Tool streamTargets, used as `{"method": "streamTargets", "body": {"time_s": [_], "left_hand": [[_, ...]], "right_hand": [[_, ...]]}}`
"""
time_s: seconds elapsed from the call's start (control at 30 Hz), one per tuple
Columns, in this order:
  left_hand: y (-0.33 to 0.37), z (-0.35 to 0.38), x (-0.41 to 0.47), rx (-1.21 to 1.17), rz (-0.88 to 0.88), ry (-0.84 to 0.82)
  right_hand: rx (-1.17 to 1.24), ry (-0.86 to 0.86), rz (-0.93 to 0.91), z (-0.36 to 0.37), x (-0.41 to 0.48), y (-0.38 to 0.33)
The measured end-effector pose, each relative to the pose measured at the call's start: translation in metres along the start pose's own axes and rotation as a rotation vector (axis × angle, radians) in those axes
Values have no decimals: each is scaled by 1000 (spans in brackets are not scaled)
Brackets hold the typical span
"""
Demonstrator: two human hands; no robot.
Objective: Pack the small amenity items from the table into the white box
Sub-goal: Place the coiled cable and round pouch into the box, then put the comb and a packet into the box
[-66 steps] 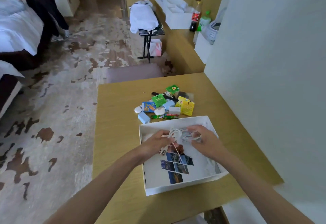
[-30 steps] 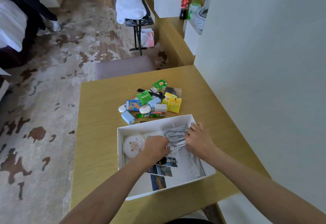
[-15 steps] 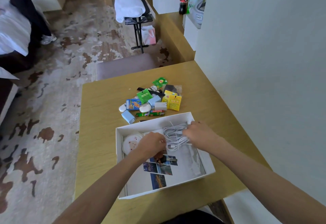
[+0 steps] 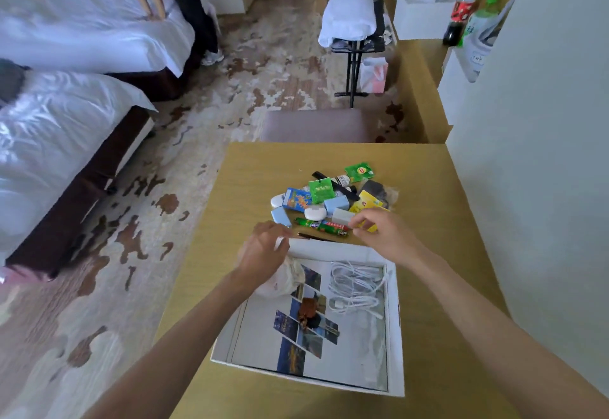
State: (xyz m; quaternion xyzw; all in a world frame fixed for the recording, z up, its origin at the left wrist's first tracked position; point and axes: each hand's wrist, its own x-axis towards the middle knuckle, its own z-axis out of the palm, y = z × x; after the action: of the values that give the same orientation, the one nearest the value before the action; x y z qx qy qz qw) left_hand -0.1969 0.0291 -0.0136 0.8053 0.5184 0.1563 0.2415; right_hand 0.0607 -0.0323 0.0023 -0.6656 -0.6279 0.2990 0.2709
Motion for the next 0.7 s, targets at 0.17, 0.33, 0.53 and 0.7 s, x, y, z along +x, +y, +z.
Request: {"method": "streamTargets", "body": {"time_s": [0.17, 0.33, 0.53, 0.7], "left_hand": [[-16, -5, 22, 4, -138, -9], [-40, -7, 64, 46, -185, -71], [-68, 11, 118, -29, -72, -306], [-71, 33, 139, 50, 101, -410]], "right_hand": [[-172, -212, 53, 22, 55, 16], [-469, -389, 62, 55, 107, 13], [-881, -487, 57, 88, 139, 18], [-1054, -494, 34, 95, 145, 22]]}}
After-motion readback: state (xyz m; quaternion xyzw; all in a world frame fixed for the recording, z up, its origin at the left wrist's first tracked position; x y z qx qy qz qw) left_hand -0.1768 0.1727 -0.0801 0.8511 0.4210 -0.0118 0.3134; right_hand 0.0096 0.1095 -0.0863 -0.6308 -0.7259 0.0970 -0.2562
